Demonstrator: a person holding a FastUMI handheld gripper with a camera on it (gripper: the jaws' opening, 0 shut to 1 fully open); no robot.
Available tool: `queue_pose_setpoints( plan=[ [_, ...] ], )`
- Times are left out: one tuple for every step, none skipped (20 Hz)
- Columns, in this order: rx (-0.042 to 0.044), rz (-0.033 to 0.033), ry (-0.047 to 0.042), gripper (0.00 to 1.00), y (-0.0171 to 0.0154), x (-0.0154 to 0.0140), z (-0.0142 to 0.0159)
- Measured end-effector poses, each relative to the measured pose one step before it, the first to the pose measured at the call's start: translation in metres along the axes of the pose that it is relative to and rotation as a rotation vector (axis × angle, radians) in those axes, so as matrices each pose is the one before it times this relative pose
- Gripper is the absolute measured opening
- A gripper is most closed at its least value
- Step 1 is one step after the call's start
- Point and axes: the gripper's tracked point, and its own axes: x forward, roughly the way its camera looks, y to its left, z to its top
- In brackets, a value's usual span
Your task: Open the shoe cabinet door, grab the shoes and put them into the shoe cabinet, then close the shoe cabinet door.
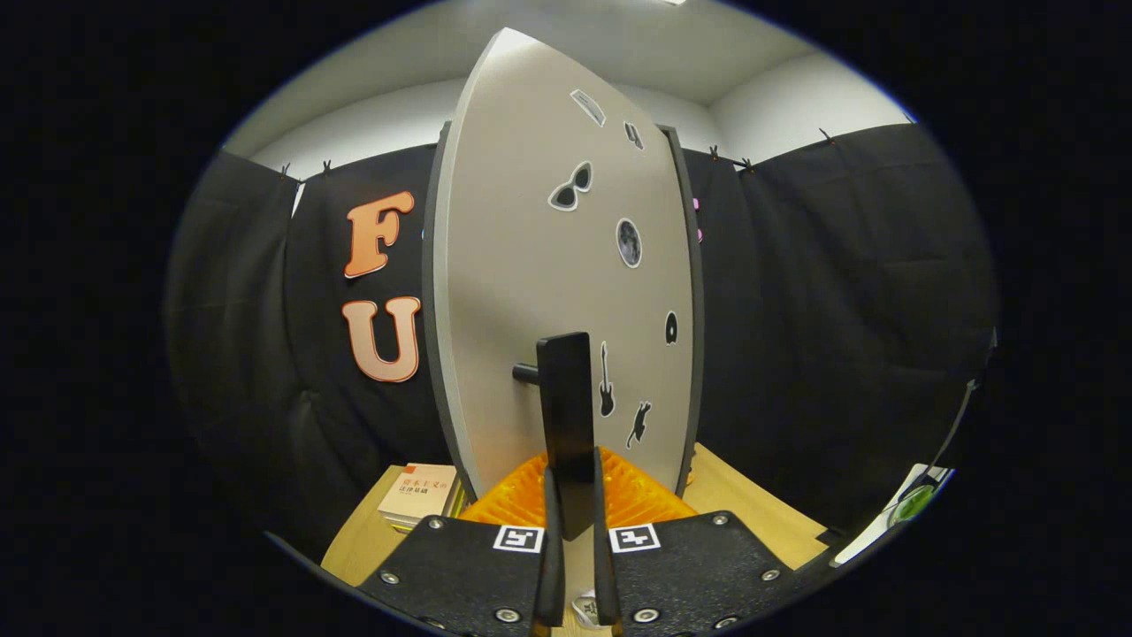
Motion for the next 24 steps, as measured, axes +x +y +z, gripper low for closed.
queue_pose_setpoints(
  plan=[
    [0.00966,-0.01013,0.00675,0.13,-0.00668,-0.00267,-0.00064],
    [-0.00104,-0.01052,-0.00369,0.13,-0.00574,-0.00303,-0.00037],
    [-0.00738,-0.01529,0.00449,0.13,-0.008,-0.00281,-0.00041],
    [-0.00232,-0.01435,-0.00208,0.13,-0.00626,-0.001,0.00197],
    [0.00367,-0.00894,0.00349,0.1,-0.00792,-0.00277,-0.00052],
    [0.01495,-0.00047,0.00062,0.1,-0.00841,-0.00321,-0.00008],
    [0.01143,0.00624,0.00609,0.1,-0.00757,-0.00108,-0.00106],
    [0.00761,0.00671,-0.00459,0.09,-0.00707,-0.00156,0.00053],
    [-0.00293,0.0041,0.00258,0.09,-0.0071,-0.00009,-0.00029],
    [-0.00804,-0.00377,-0.00441,0.09,-0.00926,-0.00066,0.00045],
    [-0.01517,-0.0052,0.00297,0.09,-0.00883,-0.00022,-0.00192],
    [-0.00651,-0.00236,-0.00294,0.09,-0.00959,-0.00068,-0.0003],
    [0.00115,0.00435,-0.00093,0.09,-0.00892,-0.00009,0.00067],
    [0.00645,0.00987,-0.00055,0.09,-0.00749,-0.00143,0.00044],
    [0.01431,0.01282,0.00007,0.09,-0.00734,-0.00101,0.0005],
    [0.01338,0.00861,-0.00194,0.09,-0.00637,0.00085,-0.00035],
    [0.00918,0.00336,-0.00124,0.09,-0.00851,0.00014,0.00002],
    [0.00806,0.00295,-0.00053,0.09,-0.00731,-0.00042,-0.00066],
    [0.00194,-0.00594,-0.00573,0.09,-0.00667,-0.00117,0.00101],
    [-0.00608,-0.01205,-0.00181,0.09,-0.00743,-0.00013,-0.00017],
    [-0.01189,-0.01949,-0.00265,0.09,-0.00828,0.00043,0.00046],
    [-0.01218,-0.02074,0.00206,0.09,-0.00915,-0.00021,-0.00076],
    [-0.00899,-0.02215,-0.00194,0.09,-0.00834,-0.00005,0.00013],
    [-0.01244,-0.01812,0.00226,0.09,-0.0071,-0.00144,0.00008]
  ],
)
